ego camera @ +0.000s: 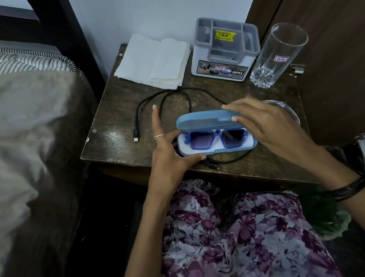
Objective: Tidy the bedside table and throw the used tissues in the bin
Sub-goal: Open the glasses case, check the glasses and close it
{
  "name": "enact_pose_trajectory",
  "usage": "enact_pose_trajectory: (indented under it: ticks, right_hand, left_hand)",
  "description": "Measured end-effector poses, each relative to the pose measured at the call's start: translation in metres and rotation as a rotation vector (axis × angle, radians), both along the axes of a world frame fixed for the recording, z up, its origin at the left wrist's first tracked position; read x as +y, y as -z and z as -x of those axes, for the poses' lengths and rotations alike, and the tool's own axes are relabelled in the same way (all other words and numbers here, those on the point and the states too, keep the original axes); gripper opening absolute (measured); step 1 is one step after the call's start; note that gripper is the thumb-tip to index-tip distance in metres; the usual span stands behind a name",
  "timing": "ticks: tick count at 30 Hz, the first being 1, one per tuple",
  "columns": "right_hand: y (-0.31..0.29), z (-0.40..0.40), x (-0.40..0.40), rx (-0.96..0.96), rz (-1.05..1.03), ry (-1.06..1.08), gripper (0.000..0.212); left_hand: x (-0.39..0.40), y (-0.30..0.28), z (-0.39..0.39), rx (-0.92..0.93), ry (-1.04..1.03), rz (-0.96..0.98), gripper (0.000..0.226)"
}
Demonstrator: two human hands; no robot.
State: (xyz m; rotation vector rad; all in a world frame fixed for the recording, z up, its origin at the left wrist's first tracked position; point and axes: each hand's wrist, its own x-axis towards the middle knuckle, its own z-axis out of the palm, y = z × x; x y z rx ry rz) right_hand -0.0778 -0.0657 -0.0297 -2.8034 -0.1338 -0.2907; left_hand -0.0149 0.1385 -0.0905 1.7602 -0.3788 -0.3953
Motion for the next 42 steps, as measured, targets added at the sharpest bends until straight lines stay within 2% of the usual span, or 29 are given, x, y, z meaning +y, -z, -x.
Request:
enact_pose_trajectory:
  ticks: [6,9,12,15,18,22,24,29,35,39,41,42]
  right_hand:
    - [0.013,0.017,0.004,-0.006,0.053,-0.037,0.038]
    - [0.017,0.022,0.006,0.028,0.048,-0.024,0.049]
    - [0.022,0.021,0.004,0.088,0.131,0.004,0.064]
    - [0.028,0.017,0.004,0.024,0.188,0.027,0.062]
    - [0.028,0.016,0.006,-0.051,0.204,0.011,0.057]
    - [0.026,0.022,0.010,-0.115,0.180,0.000,0.055]
    - [0.022,0.025,0.009,-0.145,0.173,-0.003,0.055]
    - [0.017,0.026,0.005,-0.186,0.160,-0.031,0.053]
    - [0.015,0.027,0.005,-0.185,0.067,-0.031,0.050]
    - [0.018,0.014,0.020,-0.223,-0.056,0.082,0.052]
    - [0.019,-0.001,0.035,-0.203,-0.265,0.245,0.058]
    - [0.017,-0.010,0.043,-0.164,-0.463,0.335,0.062]
  left_hand:
    - [0.000,-0.003,-0.001,0.057,-0.075,0.021,0.129]
    - [-0.001,-0.003,0.001,0.056,-0.082,0.007,0.128]
    - [-0.001,-0.002,-0.001,0.085,-0.099,0.005,0.121]
    - [-0.001,-0.003,-0.002,0.074,-0.038,-0.027,0.110]
    - [0.000,-0.006,0.002,-0.112,0.035,-0.124,0.095]
    - [0.008,-0.011,0.001,-0.498,-0.025,-0.189,0.065]
    - [0.010,-0.014,0.002,-0.640,-0.039,-0.196,0.058]
    - [0.006,-0.020,0.008,-0.658,-0.082,-0.133,0.050]
    - [0.006,-0.024,0.010,-0.701,-0.105,-0.105,0.041]
    - [0.007,-0.024,0.010,-0.730,-0.184,-0.137,0.044]
    - [0.008,-0.027,0.009,-0.732,-0.270,-0.131,0.044]
    - [0.010,-0.028,0.008,-0.743,-0.321,-0.128,0.044]
